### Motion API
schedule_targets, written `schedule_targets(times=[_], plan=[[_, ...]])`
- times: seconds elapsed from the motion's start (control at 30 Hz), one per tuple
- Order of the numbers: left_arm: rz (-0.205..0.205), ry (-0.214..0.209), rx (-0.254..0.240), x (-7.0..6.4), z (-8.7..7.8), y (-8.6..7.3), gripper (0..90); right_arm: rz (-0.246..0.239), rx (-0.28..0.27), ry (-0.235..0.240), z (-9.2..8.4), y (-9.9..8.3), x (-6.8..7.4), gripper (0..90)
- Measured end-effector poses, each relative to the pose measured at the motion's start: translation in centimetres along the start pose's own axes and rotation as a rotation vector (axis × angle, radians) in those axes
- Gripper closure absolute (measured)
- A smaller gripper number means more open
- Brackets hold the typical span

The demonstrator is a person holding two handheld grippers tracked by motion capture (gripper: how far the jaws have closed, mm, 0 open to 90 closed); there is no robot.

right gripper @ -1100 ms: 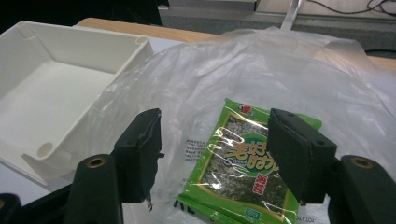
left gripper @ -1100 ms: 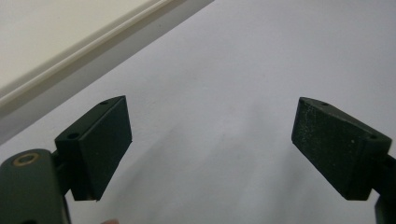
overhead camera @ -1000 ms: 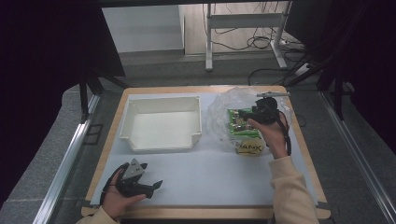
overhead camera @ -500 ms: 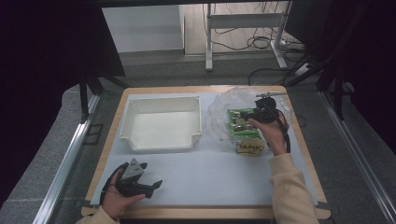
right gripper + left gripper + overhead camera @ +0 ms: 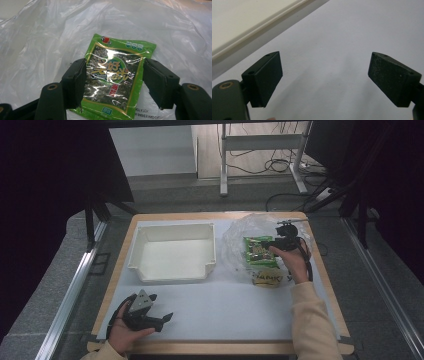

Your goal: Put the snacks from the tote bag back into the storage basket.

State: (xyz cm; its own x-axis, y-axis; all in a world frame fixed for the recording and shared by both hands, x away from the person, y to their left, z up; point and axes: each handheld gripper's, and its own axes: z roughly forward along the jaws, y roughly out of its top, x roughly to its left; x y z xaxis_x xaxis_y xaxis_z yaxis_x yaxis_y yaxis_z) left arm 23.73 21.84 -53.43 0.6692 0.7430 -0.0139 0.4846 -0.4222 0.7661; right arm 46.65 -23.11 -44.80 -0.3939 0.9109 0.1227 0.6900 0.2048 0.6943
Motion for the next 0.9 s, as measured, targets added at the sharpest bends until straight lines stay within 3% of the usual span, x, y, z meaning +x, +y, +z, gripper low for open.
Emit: schedule_targets(times=[0.47, 0.9], plan=[[0.0, 0.003, 0.003, 0.0, 0.0, 0.0, 12.3, 0.014, 0.037, -0.02, 1.1, -0.2, -0.7, 37.5], [0.001, 0.003, 0.004, 0.0, 0.0, -0.1, 12.3, 0.047, 0.074, -0.024, 2.2, -0.4, -1.8, 45.6]])
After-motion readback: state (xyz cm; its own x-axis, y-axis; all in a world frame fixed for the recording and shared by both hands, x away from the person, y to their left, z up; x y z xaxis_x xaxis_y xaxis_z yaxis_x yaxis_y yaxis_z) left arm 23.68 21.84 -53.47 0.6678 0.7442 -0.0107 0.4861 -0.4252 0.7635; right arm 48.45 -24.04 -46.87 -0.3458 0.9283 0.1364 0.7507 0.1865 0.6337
